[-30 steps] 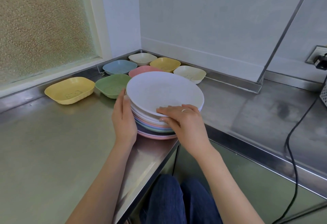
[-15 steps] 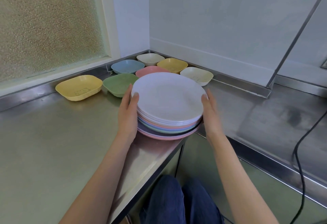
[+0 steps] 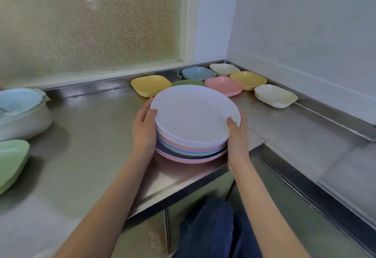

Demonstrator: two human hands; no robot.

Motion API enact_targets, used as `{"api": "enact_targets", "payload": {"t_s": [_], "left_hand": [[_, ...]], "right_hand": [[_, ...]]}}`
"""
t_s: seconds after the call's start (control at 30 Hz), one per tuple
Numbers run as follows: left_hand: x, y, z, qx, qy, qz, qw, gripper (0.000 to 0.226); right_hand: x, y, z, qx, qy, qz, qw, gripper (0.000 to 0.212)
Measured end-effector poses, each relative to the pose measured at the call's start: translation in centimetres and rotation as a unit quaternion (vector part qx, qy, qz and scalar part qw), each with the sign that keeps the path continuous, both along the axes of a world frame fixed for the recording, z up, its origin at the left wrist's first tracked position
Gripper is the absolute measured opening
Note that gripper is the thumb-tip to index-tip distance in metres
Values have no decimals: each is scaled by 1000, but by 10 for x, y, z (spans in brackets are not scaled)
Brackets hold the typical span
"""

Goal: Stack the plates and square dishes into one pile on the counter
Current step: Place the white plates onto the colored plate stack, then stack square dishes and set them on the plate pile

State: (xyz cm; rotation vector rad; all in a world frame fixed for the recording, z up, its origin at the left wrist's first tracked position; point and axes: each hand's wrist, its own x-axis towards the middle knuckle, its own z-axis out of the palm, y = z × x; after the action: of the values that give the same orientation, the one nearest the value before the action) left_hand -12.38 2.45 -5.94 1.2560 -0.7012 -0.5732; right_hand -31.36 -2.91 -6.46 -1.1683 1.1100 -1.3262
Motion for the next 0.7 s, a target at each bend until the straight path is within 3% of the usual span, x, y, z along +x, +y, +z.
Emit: {"api": "enact_targets", "payload": {"t_s": [0.13, 0.47, 0.6, 0.7], "left_hand": [[33, 36, -1, -10, -2, 97, 995, 41], [83, 109, 7, 21, -25, 236, 971, 44], [90, 125, 7, 27, -26, 253, 967, 47], [98, 138, 6, 51, -61, 213, 974, 46]], "right_hand": [[41, 16, 0, -8, 4, 88, 996, 50], [125, 39, 7, -15, 19, 223, 974, 49], [145, 45, 9, -30, 20, 236, 971, 45], [149, 44, 7, -29, 33, 250, 967, 45]]}}
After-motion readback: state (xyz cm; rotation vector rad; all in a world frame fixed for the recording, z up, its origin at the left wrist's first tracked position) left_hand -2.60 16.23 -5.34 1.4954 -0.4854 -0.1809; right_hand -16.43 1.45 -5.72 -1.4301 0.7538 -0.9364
